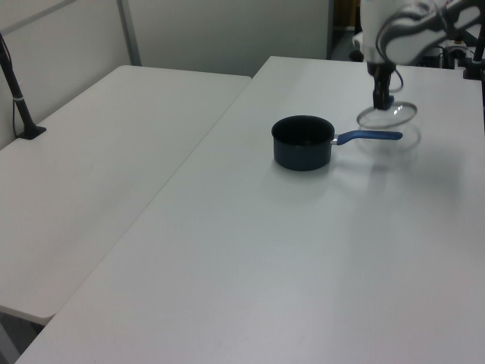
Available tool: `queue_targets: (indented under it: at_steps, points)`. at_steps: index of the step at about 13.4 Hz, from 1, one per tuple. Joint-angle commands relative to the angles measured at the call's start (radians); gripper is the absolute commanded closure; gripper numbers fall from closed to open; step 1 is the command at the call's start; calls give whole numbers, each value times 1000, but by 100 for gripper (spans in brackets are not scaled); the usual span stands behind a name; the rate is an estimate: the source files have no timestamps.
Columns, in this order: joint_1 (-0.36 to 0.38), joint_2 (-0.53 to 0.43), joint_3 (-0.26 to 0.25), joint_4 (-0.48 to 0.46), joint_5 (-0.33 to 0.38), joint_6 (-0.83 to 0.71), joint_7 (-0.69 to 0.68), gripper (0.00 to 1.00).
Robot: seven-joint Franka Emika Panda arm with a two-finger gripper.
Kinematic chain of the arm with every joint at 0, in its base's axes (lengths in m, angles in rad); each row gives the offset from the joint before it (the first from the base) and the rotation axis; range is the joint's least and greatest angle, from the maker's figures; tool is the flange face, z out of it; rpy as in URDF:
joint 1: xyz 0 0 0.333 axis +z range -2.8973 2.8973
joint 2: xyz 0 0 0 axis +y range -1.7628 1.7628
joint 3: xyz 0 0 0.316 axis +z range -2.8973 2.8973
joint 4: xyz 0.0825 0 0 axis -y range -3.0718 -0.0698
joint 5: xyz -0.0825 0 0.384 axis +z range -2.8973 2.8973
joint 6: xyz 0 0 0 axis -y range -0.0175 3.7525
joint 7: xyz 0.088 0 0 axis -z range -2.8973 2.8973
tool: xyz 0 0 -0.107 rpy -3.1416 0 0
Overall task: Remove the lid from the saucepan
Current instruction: 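Move the lid beside the saucepan and set it on the table, then open the gripper and raise it away from the lid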
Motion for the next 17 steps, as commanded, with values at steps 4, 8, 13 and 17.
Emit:
queue_targets:
  at_steps: [4, 8, 13, 17]
  points:
    - [-4, -18, 3, -51, -15, 47, 34, 6]
    - [25, -45, 23, 120, 25, -173, 121, 0]
    - [121, -120, 43, 422, 304, -496, 159, 0]
    - [244, -167, 3, 426, 432, -520, 281, 0]
